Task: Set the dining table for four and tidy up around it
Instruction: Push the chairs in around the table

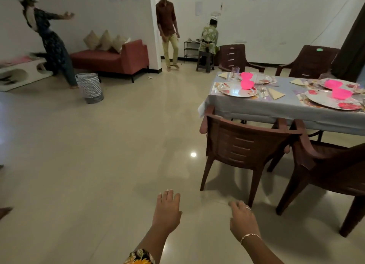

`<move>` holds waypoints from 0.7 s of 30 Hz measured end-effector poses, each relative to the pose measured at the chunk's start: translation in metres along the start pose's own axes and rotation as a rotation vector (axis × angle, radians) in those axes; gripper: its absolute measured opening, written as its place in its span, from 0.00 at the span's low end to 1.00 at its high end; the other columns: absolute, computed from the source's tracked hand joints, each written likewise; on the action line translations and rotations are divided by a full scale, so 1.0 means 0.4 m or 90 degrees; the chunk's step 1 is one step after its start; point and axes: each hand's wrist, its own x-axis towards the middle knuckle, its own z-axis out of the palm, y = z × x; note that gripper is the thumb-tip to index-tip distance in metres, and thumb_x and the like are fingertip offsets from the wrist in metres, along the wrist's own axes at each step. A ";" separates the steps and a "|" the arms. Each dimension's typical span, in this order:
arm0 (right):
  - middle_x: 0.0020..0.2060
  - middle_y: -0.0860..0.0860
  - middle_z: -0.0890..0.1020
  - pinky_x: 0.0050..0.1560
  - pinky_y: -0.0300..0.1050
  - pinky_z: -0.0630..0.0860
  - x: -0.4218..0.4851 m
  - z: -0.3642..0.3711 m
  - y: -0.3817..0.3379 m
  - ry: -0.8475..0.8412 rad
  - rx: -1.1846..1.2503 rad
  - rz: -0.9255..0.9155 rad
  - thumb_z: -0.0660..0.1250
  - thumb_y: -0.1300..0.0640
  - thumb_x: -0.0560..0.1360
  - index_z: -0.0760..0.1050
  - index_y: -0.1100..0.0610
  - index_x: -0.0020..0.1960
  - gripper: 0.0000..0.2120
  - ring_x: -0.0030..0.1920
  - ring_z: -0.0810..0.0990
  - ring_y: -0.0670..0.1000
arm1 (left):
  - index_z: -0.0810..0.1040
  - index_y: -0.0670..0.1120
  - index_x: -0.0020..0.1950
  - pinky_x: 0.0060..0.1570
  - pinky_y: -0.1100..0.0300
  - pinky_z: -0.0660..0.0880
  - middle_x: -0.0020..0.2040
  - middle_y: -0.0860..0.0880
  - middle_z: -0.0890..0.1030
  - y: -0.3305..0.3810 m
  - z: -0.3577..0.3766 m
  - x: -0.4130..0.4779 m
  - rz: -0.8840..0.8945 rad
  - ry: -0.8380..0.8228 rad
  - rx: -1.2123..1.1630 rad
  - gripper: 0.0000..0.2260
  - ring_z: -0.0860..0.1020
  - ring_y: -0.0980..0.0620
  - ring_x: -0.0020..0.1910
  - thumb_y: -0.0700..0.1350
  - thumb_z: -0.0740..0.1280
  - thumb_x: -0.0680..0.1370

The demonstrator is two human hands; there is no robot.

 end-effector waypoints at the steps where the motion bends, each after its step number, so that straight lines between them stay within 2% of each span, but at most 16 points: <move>1: 0.40 0.52 0.78 0.35 0.47 0.78 0.000 0.004 -0.045 -0.029 0.009 -0.003 0.76 0.64 0.53 0.79 0.56 0.47 0.22 0.36 0.79 0.54 | 0.56 0.45 0.74 0.74 0.50 0.47 0.75 0.44 0.56 -0.036 0.002 -0.004 0.001 -0.001 -0.005 0.24 0.53 0.45 0.75 0.50 0.58 0.80; 3: 0.54 0.54 0.76 0.53 0.47 0.74 -0.002 0.036 -0.152 -0.065 0.030 0.006 0.65 0.64 0.69 0.73 0.55 0.60 0.20 0.52 0.77 0.56 | 0.57 0.45 0.74 0.74 0.50 0.48 0.74 0.43 0.57 -0.126 0.004 -0.014 0.018 -0.010 0.000 0.24 0.54 0.45 0.75 0.50 0.58 0.80; 4: 0.57 0.54 0.75 0.56 0.47 0.72 -0.007 0.049 -0.211 -0.074 0.053 0.003 0.63 0.65 0.71 0.71 0.56 0.62 0.20 0.55 0.75 0.57 | 0.57 0.44 0.73 0.74 0.50 0.49 0.74 0.43 0.58 -0.177 0.005 -0.021 0.025 -0.016 0.003 0.23 0.54 0.45 0.74 0.50 0.57 0.80; 6: 0.58 0.55 0.75 0.56 0.47 0.72 -0.001 0.078 -0.323 -0.083 0.072 -0.011 0.62 0.66 0.71 0.71 0.57 0.64 0.21 0.57 0.74 0.57 | 0.58 0.44 0.73 0.73 0.50 0.50 0.73 0.42 0.59 -0.290 0.008 -0.029 0.036 -0.023 0.014 0.23 0.56 0.44 0.74 0.50 0.57 0.81; 9: 0.61 0.53 0.71 0.58 0.44 0.71 0.024 0.093 -0.476 -0.132 0.022 -0.059 0.59 0.63 0.74 0.67 0.54 0.66 0.21 0.60 0.71 0.54 | 0.60 0.42 0.72 0.72 0.49 0.52 0.72 0.41 0.62 -0.452 0.017 -0.047 0.064 -0.043 0.047 0.22 0.58 0.43 0.72 0.49 0.58 0.80; 12: 0.62 0.52 0.70 0.57 0.43 0.70 0.077 0.082 -0.598 -0.140 0.010 -0.081 0.58 0.62 0.75 0.65 0.53 0.67 0.20 0.60 0.72 0.54 | 0.60 0.43 0.71 0.71 0.49 0.54 0.71 0.42 0.64 -0.573 0.023 -0.048 0.055 -0.049 0.044 0.21 0.61 0.43 0.70 0.48 0.58 0.80; 17: 0.62 0.52 0.70 0.60 0.44 0.70 0.177 0.079 -0.725 -0.146 -0.033 -0.130 0.59 0.60 0.76 0.65 0.53 0.67 0.20 0.62 0.70 0.54 | 0.61 0.44 0.71 0.68 0.52 0.58 0.70 0.44 0.65 -0.689 0.024 0.018 0.053 -0.029 0.005 0.21 0.63 0.45 0.69 0.48 0.58 0.80; 21: 0.62 0.52 0.70 0.59 0.45 0.71 0.281 0.086 -0.766 -0.144 -0.056 -0.118 0.58 0.60 0.76 0.65 0.53 0.67 0.20 0.62 0.69 0.54 | 0.62 0.44 0.71 0.66 0.52 0.61 0.69 0.44 0.65 -0.733 0.003 0.124 0.058 -0.022 -0.009 0.20 0.64 0.45 0.68 0.49 0.59 0.80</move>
